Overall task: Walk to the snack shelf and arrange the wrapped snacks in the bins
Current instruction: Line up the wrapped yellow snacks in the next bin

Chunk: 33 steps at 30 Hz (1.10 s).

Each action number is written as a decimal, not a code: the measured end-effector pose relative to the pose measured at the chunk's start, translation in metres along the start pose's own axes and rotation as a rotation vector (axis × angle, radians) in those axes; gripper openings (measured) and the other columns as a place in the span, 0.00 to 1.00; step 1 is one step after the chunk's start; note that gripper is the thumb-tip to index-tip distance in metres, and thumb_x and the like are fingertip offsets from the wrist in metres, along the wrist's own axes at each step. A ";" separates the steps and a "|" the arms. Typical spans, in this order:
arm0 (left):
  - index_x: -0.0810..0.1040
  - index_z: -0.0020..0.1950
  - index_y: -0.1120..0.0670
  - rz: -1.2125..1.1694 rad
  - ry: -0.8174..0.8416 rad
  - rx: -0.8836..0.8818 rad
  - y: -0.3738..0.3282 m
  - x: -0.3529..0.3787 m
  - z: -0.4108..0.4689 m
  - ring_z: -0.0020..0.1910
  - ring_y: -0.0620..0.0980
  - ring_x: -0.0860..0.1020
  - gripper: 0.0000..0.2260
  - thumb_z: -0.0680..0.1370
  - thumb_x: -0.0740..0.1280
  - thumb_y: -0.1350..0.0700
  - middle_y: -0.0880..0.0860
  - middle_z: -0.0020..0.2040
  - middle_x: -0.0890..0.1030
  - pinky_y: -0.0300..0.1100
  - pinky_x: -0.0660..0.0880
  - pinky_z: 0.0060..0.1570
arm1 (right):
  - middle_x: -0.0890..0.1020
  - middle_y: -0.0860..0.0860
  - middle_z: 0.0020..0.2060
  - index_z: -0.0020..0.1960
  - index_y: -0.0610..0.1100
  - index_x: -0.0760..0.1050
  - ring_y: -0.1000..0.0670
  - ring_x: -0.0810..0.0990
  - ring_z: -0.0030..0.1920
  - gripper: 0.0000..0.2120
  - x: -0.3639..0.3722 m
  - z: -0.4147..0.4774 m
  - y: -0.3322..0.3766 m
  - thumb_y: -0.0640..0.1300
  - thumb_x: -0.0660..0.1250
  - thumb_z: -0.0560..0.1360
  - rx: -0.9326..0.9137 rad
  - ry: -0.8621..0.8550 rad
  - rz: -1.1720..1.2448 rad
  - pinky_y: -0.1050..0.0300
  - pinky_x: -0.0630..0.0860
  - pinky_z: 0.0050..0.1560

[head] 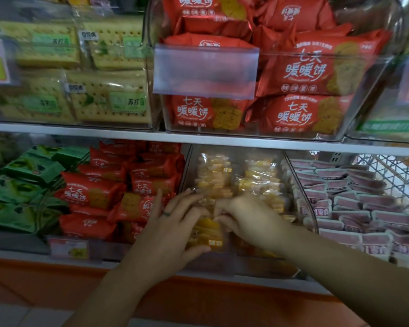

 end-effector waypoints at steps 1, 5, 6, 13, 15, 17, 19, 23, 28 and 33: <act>0.67 0.61 0.44 0.002 0.002 0.000 -0.001 0.001 0.000 0.72 0.47 0.58 0.24 0.70 0.58 0.34 0.45 0.69 0.64 0.62 0.51 0.68 | 0.83 0.52 0.40 0.47 0.49 0.77 0.53 0.79 0.42 0.04 0.004 0.002 -0.001 0.45 0.64 0.76 -0.003 0.018 0.014 0.60 0.73 0.45; 0.65 0.69 0.46 0.045 -0.010 0.000 0.001 0.006 -0.002 0.72 0.47 0.59 0.30 0.72 0.54 0.33 0.45 0.71 0.66 0.64 0.51 0.69 | 0.75 0.57 0.35 0.44 0.45 0.77 0.61 0.68 0.34 0.09 0.008 0.004 0.002 0.43 0.59 0.79 -0.004 0.162 0.087 0.76 0.62 0.37; 0.65 0.71 0.48 0.086 -0.003 0.007 0.001 0.007 -0.003 0.72 0.48 0.60 0.31 0.73 0.53 0.33 0.46 0.71 0.68 0.65 0.51 0.69 | 0.72 0.57 0.33 0.42 0.44 0.74 0.60 0.68 0.32 0.11 0.006 0.004 0.003 0.43 0.57 0.80 0.017 0.213 0.133 0.77 0.62 0.37; 0.74 0.67 0.50 0.157 0.024 -0.013 0.000 0.008 -0.006 0.70 0.51 0.66 0.30 0.79 0.45 0.35 0.48 0.67 0.74 0.68 0.50 0.64 | 0.80 0.58 0.44 0.55 0.51 0.77 0.62 0.76 0.44 0.12 -0.029 -0.015 0.003 0.49 0.55 0.80 0.029 0.181 0.210 0.64 0.70 0.49; 0.75 0.66 0.50 0.153 -0.004 -0.021 -0.002 0.000 -0.001 0.68 0.51 0.70 0.30 0.79 0.42 0.36 0.47 0.67 0.75 0.65 0.50 0.65 | 0.79 0.62 0.46 0.59 0.53 0.77 0.66 0.77 0.45 0.12 -0.048 -0.029 -0.020 0.48 0.61 0.78 0.115 -0.057 0.269 0.68 0.71 0.47; 0.76 0.64 0.49 0.144 -0.052 -0.004 -0.007 -0.008 0.011 0.65 0.50 0.74 0.27 0.80 0.45 0.38 0.48 0.65 0.76 0.62 0.51 0.67 | 0.80 0.62 0.46 0.57 0.53 0.79 0.70 0.76 0.40 0.10 -0.059 -0.045 -0.049 0.46 0.64 0.77 0.213 -0.178 0.176 0.73 0.69 0.41; 0.76 0.64 0.48 0.081 -0.046 0.004 -0.020 -0.018 0.034 0.62 0.49 0.76 0.22 0.78 0.51 0.41 0.46 0.63 0.77 0.61 0.52 0.70 | 0.83 0.57 0.49 0.55 0.51 0.80 0.64 0.78 0.41 0.10 -0.061 -0.060 -0.073 0.44 0.65 0.76 0.317 -0.191 0.039 0.71 0.69 0.41; 0.76 0.63 0.46 0.070 0.129 -0.034 -0.043 -0.008 0.095 0.61 0.48 0.73 0.14 0.79 0.58 0.47 0.44 0.62 0.76 0.50 0.56 0.70 | 0.80 0.51 0.58 0.55 0.48 0.81 0.55 0.75 0.53 0.10 -0.052 -0.082 -0.091 0.44 0.66 0.75 0.310 -0.138 -0.039 0.73 0.65 0.50; 0.79 0.52 0.49 0.125 0.281 -0.109 -0.043 0.018 0.133 0.55 0.53 0.78 0.07 0.75 0.66 0.55 0.50 0.52 0.81 0.48 0.70 0.60 | 0.64 0.60 0.71 0.71 0.56 0.63 0.51 0.54 0.73 0.28 -0.034 -0.096 -0.088 0.66 0.52 0.74 0.313 0.045 -0.146 0.53 0.55 0.72; 0.78 0.53 0.47 -0.043 0.302 -0.072 -0.043 0.013 0.134 0.54 0.50 0.77 0.08 0.76 0.66 0.56 0.48 0.53 0.80 0.42 0.72 0.53 | 0.73 0.58 0.62 0.70 0.55 0.65 0.54 0.51 0.66 0.44 -0.032 -0.094 -0.080 0.75 0.35 0.64 0.208 0.059 -0.267 0.54 0.57 0.68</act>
Point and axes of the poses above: each hand's wrist, its own z-axis towards the middle knuckle, its own x-axis out of the palm, y = z × x, the point moved 1 cm from there along z, towards the middle knuckle
